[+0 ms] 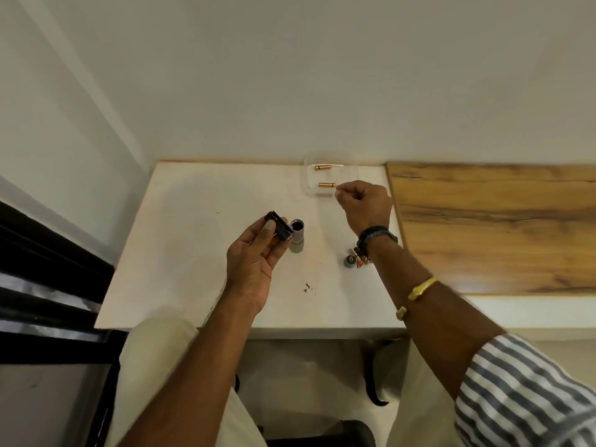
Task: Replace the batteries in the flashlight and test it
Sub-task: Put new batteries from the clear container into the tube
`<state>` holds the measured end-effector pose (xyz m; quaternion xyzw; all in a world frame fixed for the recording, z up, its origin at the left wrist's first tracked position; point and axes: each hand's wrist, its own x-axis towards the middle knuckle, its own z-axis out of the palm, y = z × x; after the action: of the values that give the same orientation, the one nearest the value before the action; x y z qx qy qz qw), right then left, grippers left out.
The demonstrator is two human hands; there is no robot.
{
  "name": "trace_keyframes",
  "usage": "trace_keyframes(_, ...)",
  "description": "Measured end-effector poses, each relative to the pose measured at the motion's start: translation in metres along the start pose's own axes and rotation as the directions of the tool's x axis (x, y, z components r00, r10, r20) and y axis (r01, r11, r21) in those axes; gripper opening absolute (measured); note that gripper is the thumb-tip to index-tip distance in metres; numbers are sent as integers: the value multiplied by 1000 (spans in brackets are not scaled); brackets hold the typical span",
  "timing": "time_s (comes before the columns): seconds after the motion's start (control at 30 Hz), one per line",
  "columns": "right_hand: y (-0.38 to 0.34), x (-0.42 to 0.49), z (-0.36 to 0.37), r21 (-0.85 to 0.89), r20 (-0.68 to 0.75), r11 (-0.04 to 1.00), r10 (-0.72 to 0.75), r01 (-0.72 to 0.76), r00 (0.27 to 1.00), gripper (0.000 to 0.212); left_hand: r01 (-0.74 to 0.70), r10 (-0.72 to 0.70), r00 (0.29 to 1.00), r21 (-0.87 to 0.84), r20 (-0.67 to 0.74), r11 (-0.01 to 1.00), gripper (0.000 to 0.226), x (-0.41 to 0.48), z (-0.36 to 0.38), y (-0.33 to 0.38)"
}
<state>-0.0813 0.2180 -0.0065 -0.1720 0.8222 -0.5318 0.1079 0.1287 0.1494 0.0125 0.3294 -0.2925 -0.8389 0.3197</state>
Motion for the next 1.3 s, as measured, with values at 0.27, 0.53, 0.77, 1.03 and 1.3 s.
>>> trace_keyframes(0.27,-6,66,38,-470,98,879,-39,81,994,19,50,-48,998,-54,29,997,33,14,-12,-6)
trace_keyframes(0.53,1,98,62,-818,136,562,-19,123,990,21,85,-84,995,-22,58,996,30,19,-19,-17)
trace_keyframes(0.77,0,99,60,-843,198,507,-16,179,980,23,75,-74,992,-7,98,997,25,15,-21,-18)
trace_keyframes(1.03,-9,46,26,-476,105,871,-82,122,991,11,90,-96,987,50,129,995,31,8,-16,-18)
trace_keyframes(1.3,-6,-89,-27,304,140,951,6,-49,990,19,106,-163,962,251,220,962,29,-2,-14,-31)
